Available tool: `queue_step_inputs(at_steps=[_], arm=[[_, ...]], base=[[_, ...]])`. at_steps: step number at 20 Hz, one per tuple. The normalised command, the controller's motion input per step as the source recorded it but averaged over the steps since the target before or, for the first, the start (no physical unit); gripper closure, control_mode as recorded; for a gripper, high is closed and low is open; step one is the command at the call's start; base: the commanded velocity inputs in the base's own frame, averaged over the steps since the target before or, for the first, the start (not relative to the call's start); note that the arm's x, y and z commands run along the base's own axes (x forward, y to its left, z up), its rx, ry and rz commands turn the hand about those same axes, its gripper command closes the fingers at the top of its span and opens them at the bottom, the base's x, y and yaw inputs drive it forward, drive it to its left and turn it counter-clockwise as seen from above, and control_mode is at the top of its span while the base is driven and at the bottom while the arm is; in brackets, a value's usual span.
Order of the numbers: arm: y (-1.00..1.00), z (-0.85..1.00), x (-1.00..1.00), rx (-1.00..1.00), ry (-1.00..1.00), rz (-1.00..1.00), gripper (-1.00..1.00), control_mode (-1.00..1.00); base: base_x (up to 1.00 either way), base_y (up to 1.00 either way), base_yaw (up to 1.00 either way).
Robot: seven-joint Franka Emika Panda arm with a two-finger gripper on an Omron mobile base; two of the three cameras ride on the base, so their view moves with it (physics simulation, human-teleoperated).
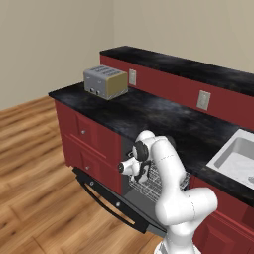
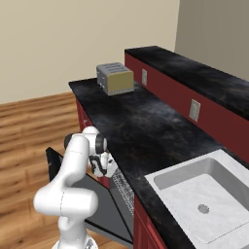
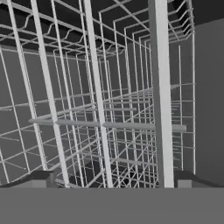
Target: Open the dishwasher door and pull out the top rack.
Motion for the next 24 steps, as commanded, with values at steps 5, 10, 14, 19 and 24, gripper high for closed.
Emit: queue_step_inputs(at_steps=[5,10,14,19,24], arm=[[-0.04,-0.49,0.05,0.02,0.13,0.0,-1.0,-1.0],[0.06,-0.72,0.0,0.1,0.24,0.0,-1.0,-1.0],[0.35,-0.9,-0.2,0.09,0.18,0.0,-1.0,-1.0],[0.62,-1.0,-0.5,0.01,0.1,0.0,-1.0,-1.0],[0.75,-1.0,-0.64,0.02,0.07,0.0,-1.0,-1.0]], base=[[0.0,0.0,0.0],[0.0,0.0,0.0],[0.0,0.0,0.0],[0.0,0.0,0.0],[0.0,0.0,0.0]])
